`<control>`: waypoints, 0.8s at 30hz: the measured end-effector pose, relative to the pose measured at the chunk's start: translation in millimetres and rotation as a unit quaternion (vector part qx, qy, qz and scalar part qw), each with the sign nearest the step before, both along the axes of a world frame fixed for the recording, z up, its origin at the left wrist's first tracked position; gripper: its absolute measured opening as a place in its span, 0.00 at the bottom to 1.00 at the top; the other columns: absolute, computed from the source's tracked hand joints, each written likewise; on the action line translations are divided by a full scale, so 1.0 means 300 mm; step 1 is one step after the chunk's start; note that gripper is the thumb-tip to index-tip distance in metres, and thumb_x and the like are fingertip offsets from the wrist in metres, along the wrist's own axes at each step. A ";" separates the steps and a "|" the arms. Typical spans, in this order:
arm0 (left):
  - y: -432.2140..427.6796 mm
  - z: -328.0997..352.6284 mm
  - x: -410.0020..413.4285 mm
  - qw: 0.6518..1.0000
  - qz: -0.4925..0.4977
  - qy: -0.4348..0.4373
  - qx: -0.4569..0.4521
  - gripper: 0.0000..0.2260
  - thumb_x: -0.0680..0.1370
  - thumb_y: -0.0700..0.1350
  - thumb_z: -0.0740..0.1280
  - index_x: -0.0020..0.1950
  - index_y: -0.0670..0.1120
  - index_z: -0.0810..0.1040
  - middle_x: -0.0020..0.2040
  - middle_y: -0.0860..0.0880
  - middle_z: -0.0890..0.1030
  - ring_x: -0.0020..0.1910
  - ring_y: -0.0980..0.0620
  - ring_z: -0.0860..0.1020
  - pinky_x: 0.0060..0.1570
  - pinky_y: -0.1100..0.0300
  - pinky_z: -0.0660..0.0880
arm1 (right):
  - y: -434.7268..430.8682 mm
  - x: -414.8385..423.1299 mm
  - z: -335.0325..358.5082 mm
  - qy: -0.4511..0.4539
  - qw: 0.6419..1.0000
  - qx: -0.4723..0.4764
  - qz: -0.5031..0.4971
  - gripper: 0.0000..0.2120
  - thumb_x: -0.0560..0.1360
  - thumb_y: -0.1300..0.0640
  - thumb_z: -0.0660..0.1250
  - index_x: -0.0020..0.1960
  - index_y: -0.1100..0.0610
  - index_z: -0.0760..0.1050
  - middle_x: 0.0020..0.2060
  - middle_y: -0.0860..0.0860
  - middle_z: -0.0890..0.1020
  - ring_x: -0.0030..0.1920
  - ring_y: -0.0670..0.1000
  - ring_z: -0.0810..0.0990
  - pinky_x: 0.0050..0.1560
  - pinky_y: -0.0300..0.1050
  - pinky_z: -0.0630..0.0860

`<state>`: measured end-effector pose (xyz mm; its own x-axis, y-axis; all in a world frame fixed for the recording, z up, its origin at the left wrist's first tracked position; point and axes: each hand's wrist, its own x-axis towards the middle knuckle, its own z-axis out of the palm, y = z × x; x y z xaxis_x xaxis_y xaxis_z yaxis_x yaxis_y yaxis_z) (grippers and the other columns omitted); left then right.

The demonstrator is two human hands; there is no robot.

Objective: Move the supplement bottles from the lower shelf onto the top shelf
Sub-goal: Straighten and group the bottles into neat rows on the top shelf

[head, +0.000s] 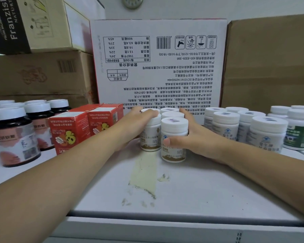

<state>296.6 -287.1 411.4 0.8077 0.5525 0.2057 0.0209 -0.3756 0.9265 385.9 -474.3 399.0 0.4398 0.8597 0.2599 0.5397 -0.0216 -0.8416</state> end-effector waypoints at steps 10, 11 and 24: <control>-0.014 0.002 -0.006 1.000 0.004 0.006 0.004 0.34 0.60 0.68 0.68 0.63 0.55 0.73 0.62 0.47 0.79 0.62 0.43 0.78 0.64 0.40 0.72 | -0.013 -0.020 0.007 -0.015 1.000 -0.004 -0.017 0.54 0.59 0.45 0.76 0.76 0.42 0.47 0.60 0.28 0.69 0.51 0.23 0.72 0.46 0.24 0.71; -0.017 0.004 -0.006 1.000 0.003 0.002 0.004 0.33 0.60 0.67 0.68 0.62 0.55 0.74 0.61 0.47 0.79 0.61 0.44 0.78 0.64 0.40 0.73 | -0.017 -0.020 0.007 -0.020 1.000 -0.008 -0.023 0.57 0.58 0.43 0.76 0.77 0.43 0.45 0.61 0.28 0.68 0.53 0.25 0.72 0.48 0.26 0.70; -0.023 0.004 -0.012 1.000 0.009 0.004 -0.006 0.32 0.60 0.67 0.68 0.62 0.57 0.75 0.60 0.49 0.80 0.60 0.44 0.79 0.63 0.39 0.73 | -0.006 0.002 0.017 -0.019 0.999 -0.028 0.007 0.67 0.50 0.39 0.76 0.78 0.43 0.38 0.63 0.28 0.65 0.60 0.28 0.68 0.47 0.21 0.66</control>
<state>293.1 -294.0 412.6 0.7998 0.5685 0.1924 0.0355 -0.3649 0.9304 386.3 -476.0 404.1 0.4188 0.8790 0.2278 0.5711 -0.0599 -0.8187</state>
